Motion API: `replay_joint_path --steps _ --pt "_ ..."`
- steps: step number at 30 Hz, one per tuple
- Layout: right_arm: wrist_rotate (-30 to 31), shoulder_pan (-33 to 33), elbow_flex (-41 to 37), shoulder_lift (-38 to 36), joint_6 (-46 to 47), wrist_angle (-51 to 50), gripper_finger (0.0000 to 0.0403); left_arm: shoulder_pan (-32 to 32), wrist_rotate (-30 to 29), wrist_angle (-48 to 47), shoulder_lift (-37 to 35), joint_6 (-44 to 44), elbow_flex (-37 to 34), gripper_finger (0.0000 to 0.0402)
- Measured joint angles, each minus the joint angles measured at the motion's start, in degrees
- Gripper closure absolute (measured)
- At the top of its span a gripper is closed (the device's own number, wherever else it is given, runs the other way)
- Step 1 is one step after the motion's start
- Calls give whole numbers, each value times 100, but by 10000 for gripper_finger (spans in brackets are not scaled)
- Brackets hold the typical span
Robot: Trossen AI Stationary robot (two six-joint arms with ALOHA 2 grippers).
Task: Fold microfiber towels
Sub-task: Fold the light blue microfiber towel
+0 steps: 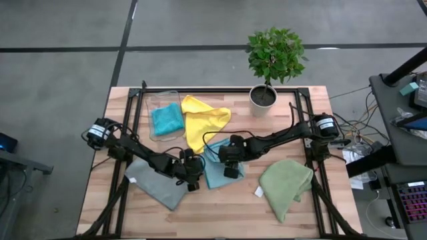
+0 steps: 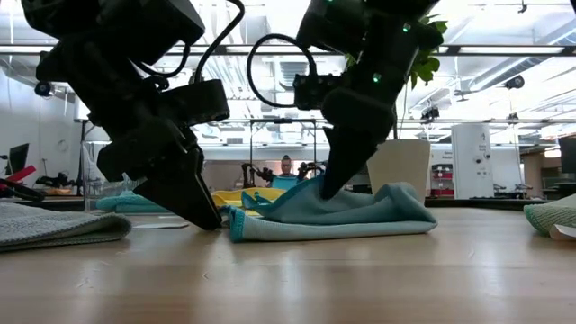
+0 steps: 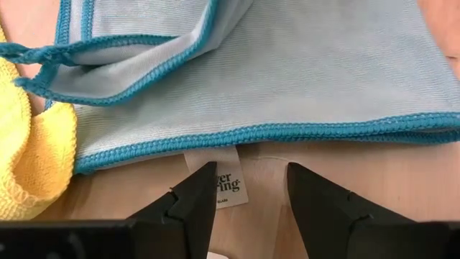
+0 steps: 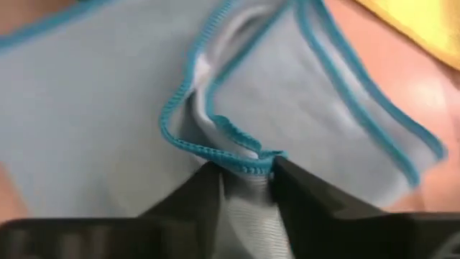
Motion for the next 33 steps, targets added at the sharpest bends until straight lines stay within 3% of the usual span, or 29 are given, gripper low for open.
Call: replay_joint_path --steps 4,13,20,24,33 --pt "-584 74 0 0 12 612 382 -1 -1 0 0 0 0 246" --pt "-805 253 0 154 241 1634 393 -2 19 0 0 0 0 246" --pt "-832 267 0 442 425 1882 392 -2 32 0 0 0 0 246" --pt "-933 278 0 431 430 1921 369 -2 36 -2 0 0 2 246" --pt "-1438 353 0 426 540 2224 269 -2 295 -152 -204 1 4 246"
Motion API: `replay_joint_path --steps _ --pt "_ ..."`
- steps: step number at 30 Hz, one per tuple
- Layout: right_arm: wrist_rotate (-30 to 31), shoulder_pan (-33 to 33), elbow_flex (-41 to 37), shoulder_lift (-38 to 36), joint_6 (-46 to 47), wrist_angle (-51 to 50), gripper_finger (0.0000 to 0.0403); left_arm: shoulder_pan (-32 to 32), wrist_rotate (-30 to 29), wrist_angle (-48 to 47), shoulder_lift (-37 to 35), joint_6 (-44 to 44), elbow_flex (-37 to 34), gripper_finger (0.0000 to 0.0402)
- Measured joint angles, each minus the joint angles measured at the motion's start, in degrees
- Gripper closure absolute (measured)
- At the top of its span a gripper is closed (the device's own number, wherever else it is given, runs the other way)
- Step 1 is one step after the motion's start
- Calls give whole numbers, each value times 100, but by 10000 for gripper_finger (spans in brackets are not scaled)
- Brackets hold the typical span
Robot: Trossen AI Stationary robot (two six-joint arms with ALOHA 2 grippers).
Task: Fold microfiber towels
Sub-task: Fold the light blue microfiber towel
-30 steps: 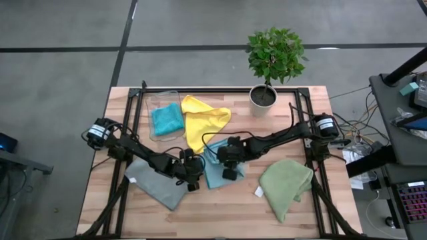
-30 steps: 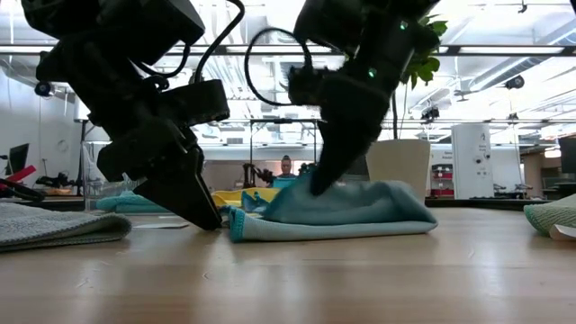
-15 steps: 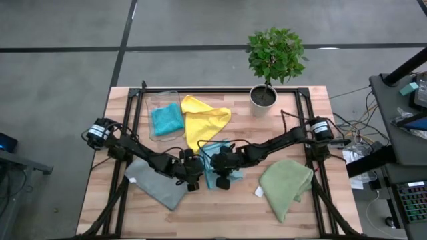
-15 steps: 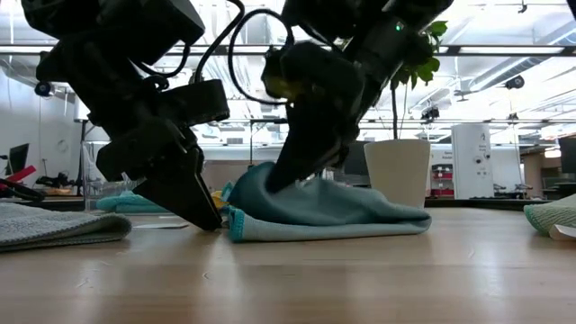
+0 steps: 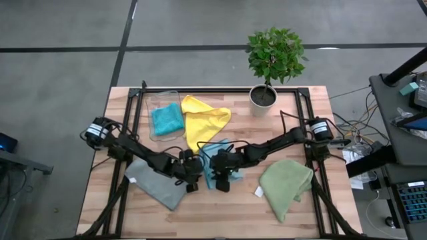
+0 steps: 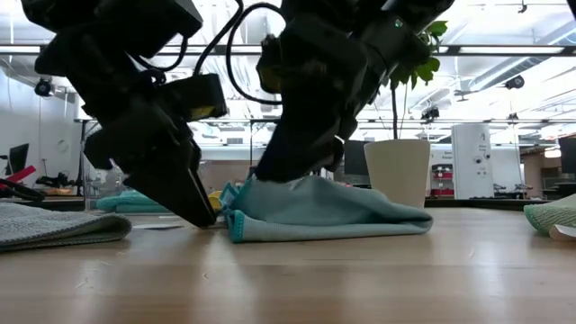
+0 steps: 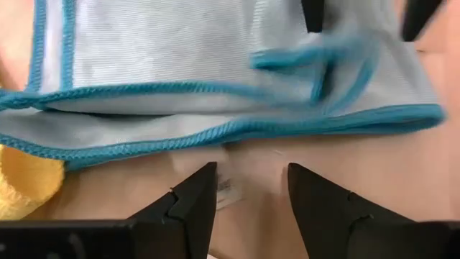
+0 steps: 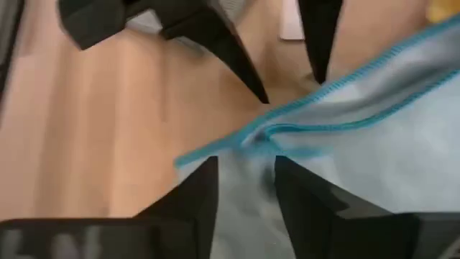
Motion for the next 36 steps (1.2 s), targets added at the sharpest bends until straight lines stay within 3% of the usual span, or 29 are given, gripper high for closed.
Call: replay_joint_path --steps 6,12,19,21,25,31,36 --pt "-25 97 0 -110 -73 -10 232 -2 73 -366 -231 -5 5 246" --pt "171 97 0 -373 -423 -395 242 0 73 -370 -550 36 16 246" --pt "1871 96 -127 -412 -830 -489 285 0 49 -335 -721 39 14 246" --pt "2087 69 -272 -364 -859 -174 305 2 27 -291 -691 35 14 246" --pt "1759 58 -649 -200 -762 588 348 2 20 -301 -658 32 -4 246" --pt "534 252 -1004 105 -554 2118 391 7 -127 -275 -662 41 7 246" --pt "582 462 -933 241 -645 2158 394 15 -129 -289 -662 34 9 246"
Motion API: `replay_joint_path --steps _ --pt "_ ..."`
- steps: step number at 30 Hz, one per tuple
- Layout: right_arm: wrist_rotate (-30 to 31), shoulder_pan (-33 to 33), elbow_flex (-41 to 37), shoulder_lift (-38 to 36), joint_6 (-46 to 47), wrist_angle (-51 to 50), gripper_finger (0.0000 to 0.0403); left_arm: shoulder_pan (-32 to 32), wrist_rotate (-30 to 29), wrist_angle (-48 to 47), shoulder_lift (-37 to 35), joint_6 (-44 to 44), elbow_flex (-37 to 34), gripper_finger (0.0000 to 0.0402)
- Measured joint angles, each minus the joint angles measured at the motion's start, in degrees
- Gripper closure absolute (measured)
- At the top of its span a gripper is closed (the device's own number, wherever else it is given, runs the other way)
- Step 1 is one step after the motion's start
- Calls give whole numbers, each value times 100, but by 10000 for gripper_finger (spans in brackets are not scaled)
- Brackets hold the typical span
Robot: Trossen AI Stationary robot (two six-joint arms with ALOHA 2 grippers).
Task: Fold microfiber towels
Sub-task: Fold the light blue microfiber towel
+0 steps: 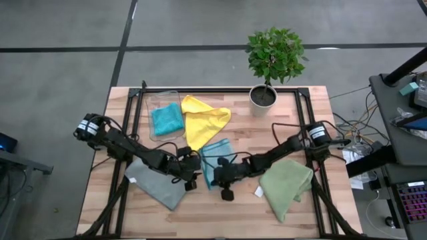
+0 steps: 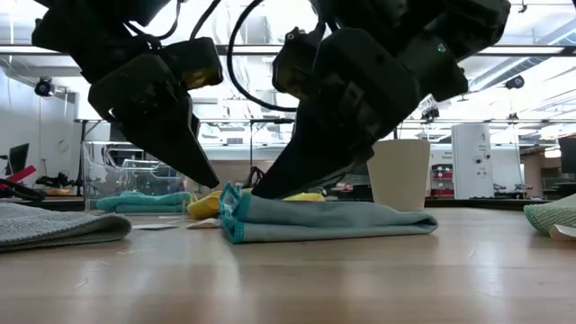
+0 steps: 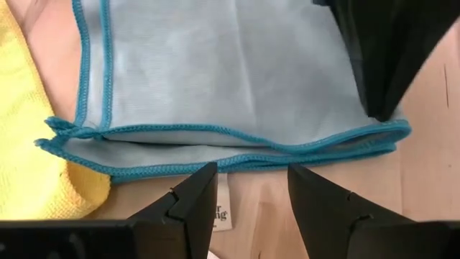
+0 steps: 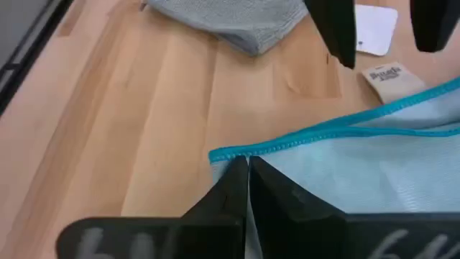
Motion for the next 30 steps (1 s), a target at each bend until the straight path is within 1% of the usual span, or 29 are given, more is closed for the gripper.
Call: replay_joint_path --steps 2,6,12,16,18,24,27,30 --pt "184 30 18 9 -88 -32 394 0 -4 18 0 0 8 246" --pt "266 67 21 -39 -291 -41 394 3 -172 22 0 -2 9 246" --pt "990 151 21 -109 -373 -88 394 4 -243 45 0 -28 7 246" --pt "1050 149 20 -45 -362 -117 394 4 -248 67 0 -44 7 246" --pt "969 151 4 49 -287 -135 394 4 -290 195 0 -43 7 246" --pt "247 241 4 281 37 -116 394 4 -312 704 0 117 7 246" --pt "-21 327 4 280 116 -130 394 4 -399 774 0 151 7 246" --pt "-125 414 1 120 102 -426 394 7 -531 772 0 144 7 246"
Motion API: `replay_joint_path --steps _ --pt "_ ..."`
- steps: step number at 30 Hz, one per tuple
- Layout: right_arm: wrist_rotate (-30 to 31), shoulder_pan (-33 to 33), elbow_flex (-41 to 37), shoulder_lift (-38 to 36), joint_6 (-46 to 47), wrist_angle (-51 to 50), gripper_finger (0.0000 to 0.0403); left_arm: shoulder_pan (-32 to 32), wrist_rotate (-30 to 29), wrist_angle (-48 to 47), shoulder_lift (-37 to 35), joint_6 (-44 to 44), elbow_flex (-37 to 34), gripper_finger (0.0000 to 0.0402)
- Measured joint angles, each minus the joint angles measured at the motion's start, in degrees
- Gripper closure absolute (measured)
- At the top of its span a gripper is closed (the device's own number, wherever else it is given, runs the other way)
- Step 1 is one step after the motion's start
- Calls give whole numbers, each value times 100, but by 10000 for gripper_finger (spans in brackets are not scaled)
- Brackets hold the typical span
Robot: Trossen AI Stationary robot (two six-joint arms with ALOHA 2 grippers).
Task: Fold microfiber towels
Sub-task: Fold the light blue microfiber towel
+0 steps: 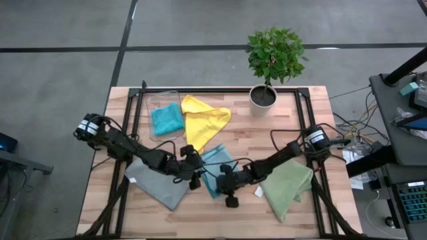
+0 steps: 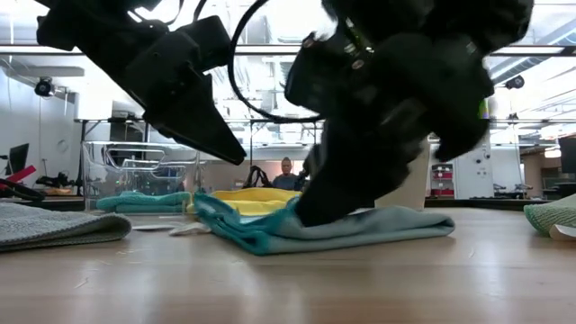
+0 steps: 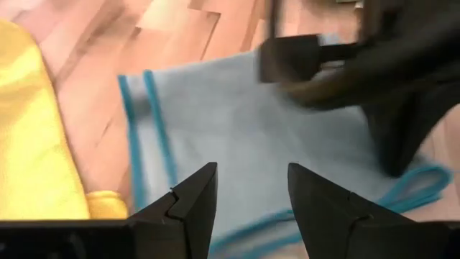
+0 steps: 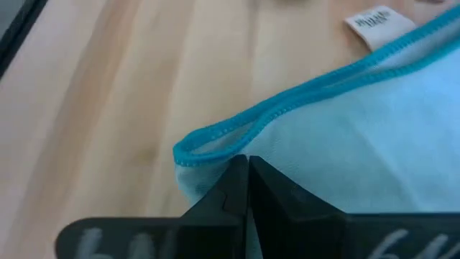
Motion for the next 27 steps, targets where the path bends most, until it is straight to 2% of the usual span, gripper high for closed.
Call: replay_joint_path --steps 11,18,22,27 --pt "-16 35 5 -1031 -382 -1685 384 20 -419 115 108 14 -31 246" --pt "22 177 5 -1345 -614 -2511 302 78 -527 203 545 11 -31 246" --pt "84 270 -2 -1289 -1059 -2516 254 131 -553 306 723 10 -20 246" --pt "362 285 -15 -1107 -1203 -2549 227 131 -567 424 778 -22 -9 246"
